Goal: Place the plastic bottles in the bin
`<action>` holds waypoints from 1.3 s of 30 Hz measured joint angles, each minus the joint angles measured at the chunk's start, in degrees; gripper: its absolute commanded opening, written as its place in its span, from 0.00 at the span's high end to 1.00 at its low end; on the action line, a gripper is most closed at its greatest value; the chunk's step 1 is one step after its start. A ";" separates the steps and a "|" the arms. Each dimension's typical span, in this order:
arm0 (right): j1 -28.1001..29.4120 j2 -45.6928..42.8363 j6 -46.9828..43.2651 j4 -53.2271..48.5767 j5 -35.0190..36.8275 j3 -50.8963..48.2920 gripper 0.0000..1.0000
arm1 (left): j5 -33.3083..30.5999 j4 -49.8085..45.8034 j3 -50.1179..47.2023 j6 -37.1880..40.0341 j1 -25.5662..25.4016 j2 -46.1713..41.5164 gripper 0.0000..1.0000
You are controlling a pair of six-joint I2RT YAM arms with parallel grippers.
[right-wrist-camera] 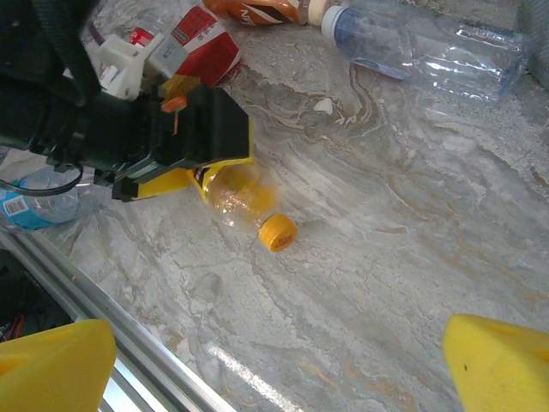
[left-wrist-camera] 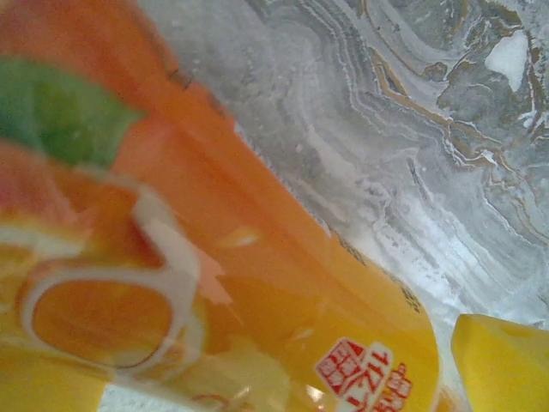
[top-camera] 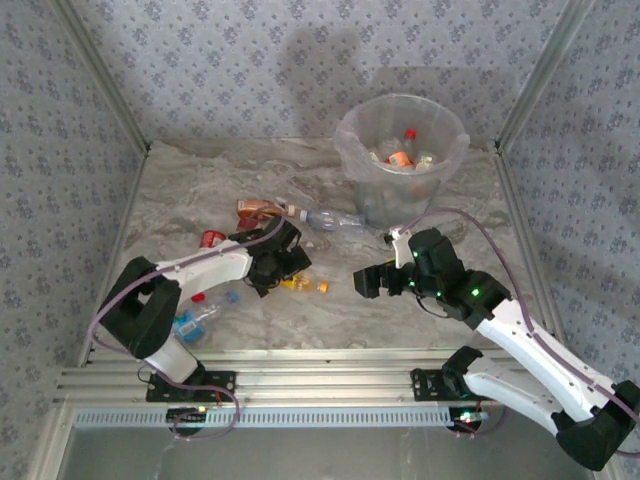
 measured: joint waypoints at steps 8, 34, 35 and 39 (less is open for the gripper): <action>-0.20 -0.33 0.00 -0.94 0.46 0.00 0.00 | 0.31 0.83 2.32 3.34 -0.07 3.32 0.19; -2.73 -4.39 0.90 -1.84 5.66 -2.32 0.00 | 2.99 -6.23 2.01 16.65 -2.60 1.77 0.16; -2.84 -4.39 0.94 -1.84 5.64 -2.32 0.00 | 2.86 -6.99 1.73 16.87 -2.64 1.27 0.15; -2.95 -4.39 1.11 -1.81 5.64 -2.47 0.00 | 2.54 -9.99 -0.11 17.27 -2.64 -1.16 0.15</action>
